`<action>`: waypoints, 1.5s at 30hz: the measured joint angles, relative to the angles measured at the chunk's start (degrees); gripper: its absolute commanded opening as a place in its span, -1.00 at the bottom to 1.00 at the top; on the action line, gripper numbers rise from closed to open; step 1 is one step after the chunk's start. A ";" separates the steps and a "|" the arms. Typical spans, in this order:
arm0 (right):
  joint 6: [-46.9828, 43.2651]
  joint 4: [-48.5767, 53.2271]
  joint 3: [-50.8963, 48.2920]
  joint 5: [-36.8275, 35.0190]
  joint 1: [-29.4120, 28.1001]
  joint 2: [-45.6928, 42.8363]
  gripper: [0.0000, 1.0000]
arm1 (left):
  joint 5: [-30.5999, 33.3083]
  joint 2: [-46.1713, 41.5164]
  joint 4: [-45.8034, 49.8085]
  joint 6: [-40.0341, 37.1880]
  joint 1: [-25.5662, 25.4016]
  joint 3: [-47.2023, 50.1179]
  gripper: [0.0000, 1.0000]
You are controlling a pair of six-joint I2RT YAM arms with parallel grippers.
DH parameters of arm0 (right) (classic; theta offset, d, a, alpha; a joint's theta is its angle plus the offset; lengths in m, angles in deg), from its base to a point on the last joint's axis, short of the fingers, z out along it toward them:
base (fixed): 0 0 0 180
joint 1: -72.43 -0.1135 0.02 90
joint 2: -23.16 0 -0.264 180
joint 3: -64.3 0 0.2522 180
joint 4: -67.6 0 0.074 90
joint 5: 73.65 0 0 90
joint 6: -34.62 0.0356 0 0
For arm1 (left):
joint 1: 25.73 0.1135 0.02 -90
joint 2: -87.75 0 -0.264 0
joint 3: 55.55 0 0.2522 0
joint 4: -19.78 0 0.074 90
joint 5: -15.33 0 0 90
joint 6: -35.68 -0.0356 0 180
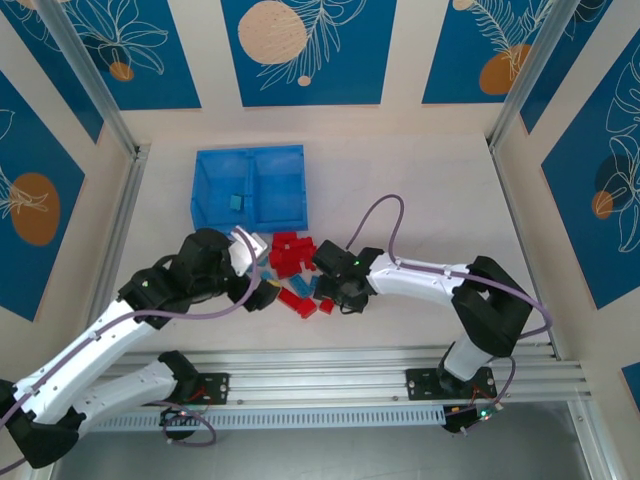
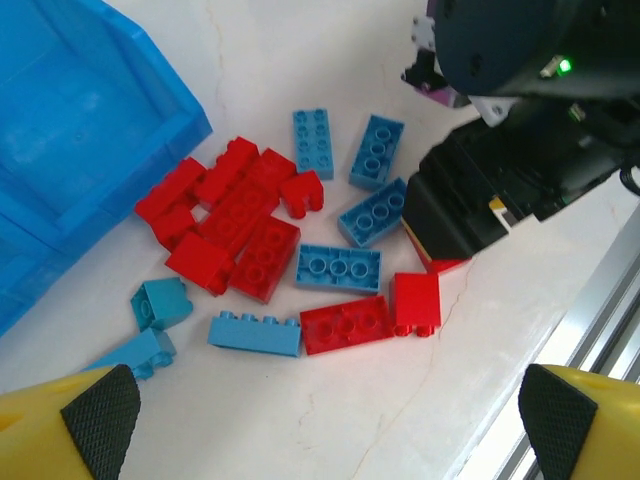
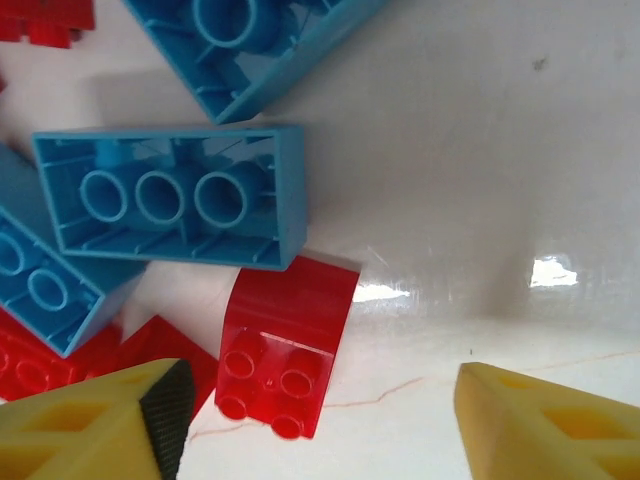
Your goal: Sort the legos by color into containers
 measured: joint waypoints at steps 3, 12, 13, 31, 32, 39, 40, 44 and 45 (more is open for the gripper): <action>1.79 -0.20 0.31 -0.02 -0.28 1.46 0.28 | 0.24 -0.55 -0.26 -1.66 0.00 0.85 1.00; 3.48 -1.84 2.69 -0.04 -2.08 6.73 -0.05 | 2.36 -5.29 -0.57 -4.07 0.00 3.30 1.00; 3.74 -1.36 2.80 -0.42 -2.25 6.84 -0.07 | 2.60 -5.49 -0.57 -4.20 0.00 3.54 1.00; -14.21 -0.28 10.67 -18.18 -7.08 -14.03 -0.48 | 10.14 -11.13 -1.01 -4.24 0.00 4.61 1.00; -18.38 -2.01 12.68 -18.29 -6.47 -13.05 -0.48 | 12.22 -11.89 -1.03 -3.63 0.02 4.61 1.00; -39.10 -7.28 37.79 -14.82 1.81 7.93 -0.50 | 29.77 -16.39 -0.92 0.20 0.68 4.61 0.99; -40.74 -7.04 42.12 -14.53 2.93 11.85 -0.50 | 31.58 -16.72 -0.90 0.46 0.81 4.61 1.00; -45.22 -4.61 58.97 -14.23 6.56 27.65 -0.51 | 37.07 -17.35 -0.55 1.20 1.31 4.61 1.00; -46.03 -3.48 63.25 -14.21 7.23 31.69 -0.51 | 37.90 -17.38 -0.50 1.46 1.46 4.61 1.00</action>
